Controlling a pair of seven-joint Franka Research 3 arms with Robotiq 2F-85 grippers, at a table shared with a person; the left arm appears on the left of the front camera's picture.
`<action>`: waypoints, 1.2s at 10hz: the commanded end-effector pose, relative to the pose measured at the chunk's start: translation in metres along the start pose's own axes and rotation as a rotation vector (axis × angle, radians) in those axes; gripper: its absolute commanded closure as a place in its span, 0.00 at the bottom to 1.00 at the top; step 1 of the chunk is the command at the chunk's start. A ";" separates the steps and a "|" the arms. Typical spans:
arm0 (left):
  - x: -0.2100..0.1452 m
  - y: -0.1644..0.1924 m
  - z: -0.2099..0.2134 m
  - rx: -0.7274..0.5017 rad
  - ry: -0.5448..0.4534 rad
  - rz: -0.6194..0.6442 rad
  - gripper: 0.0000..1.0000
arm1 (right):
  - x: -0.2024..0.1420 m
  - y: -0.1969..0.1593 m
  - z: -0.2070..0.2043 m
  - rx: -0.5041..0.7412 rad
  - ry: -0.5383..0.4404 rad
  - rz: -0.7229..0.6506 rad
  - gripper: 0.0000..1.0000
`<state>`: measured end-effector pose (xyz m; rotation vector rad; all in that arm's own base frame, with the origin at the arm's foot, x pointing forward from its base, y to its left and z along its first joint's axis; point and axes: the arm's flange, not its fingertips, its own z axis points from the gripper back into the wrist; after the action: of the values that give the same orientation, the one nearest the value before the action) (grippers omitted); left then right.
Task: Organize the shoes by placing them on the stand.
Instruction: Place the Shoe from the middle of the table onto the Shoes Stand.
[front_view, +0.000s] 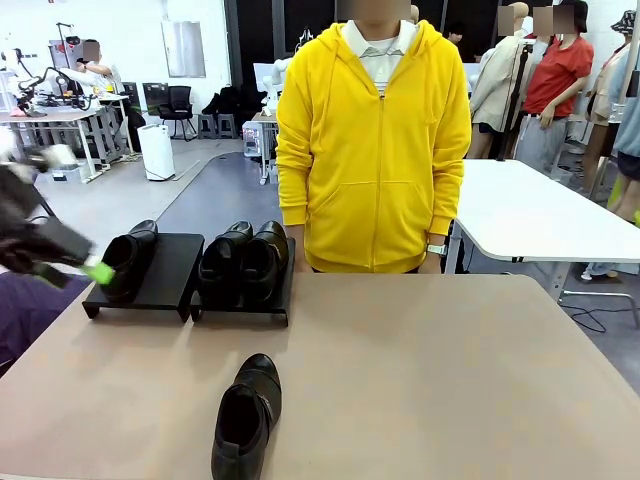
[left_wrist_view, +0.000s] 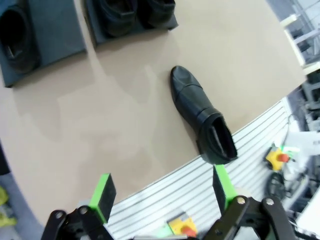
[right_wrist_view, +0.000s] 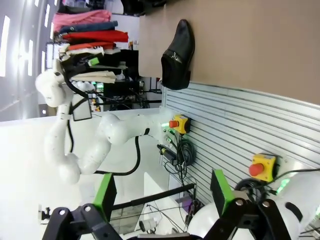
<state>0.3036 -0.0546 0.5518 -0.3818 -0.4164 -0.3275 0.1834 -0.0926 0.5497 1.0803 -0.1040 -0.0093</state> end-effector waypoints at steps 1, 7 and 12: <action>0.029 -0.032 -0.037 0.107 0.085 0.019 0.00 | 0.003 0.004 0.001 0.018 -0.007 0.029 0.00; 0.038 -0.085 -0.164 0.234 0.311 0.009 0.00 | 0.003 0.004 0.001 0.018 -0.007 0.029 0.00; -0.003 -0.110 -0.254 0.143 0.422 0.005 0.00 | 0.003 0.004 0.001 0.018 -0.007 0.029 0.00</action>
<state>0.3422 -0.2535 0.3727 -0.1412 -0.0307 -0.3812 0.1838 -0.0928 0.5495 1.0788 -0.1048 -0.0077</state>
